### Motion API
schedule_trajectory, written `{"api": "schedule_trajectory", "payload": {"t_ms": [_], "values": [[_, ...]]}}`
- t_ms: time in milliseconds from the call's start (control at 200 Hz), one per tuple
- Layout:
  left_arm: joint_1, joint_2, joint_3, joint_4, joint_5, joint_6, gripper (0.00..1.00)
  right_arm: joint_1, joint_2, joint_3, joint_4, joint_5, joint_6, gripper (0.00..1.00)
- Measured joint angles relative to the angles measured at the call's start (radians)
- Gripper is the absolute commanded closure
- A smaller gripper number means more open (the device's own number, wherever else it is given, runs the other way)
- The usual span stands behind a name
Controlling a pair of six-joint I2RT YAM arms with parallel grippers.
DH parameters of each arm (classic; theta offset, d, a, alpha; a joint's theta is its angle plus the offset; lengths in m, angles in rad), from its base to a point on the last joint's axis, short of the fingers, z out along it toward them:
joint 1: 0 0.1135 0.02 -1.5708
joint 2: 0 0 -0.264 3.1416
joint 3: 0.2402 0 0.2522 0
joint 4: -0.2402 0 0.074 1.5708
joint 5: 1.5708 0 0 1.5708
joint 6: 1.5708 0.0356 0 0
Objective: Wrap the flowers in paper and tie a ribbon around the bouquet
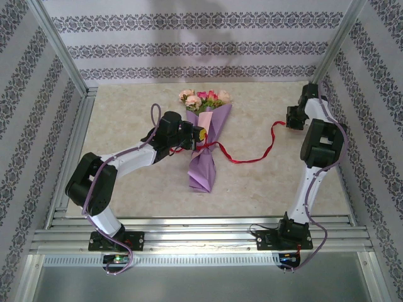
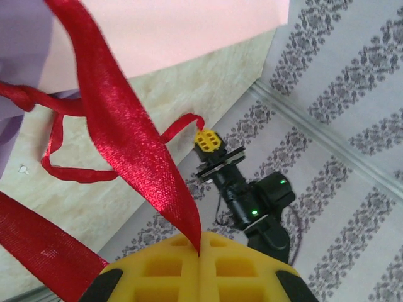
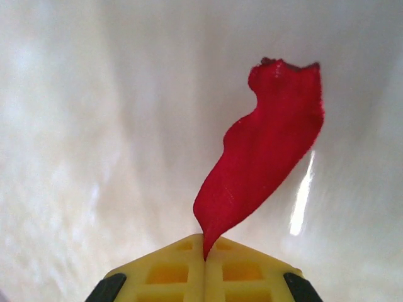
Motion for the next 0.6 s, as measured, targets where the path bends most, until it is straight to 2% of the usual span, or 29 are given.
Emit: {"api": "schedule_trajectory", "payload": {"t_ms": [175,355,495,599], "values": [[0.000,0.018,0.023,-0.006,0.037,0.095,1.00,0.150,-0.280,-0.119,0.011,-0.008,-0.130,1.00],[0.000,0.045,0.044,-0.013,0.061,0.213,1.00,0.428,-0.561,-0.125,0.019,-0.006,-0.235,1.00],[0.000,0.050,0.044,-0.031,0.060,0.338,1.00,0.647,-0.626,-0.075,0.021,0.000,-0.286,1.00],[-0.002,0.048,0.033,-0.029,0.046,0.444,1.00,0.732,-0.586,-0.010,0.037,0.002,-0.328,1.00]]}}
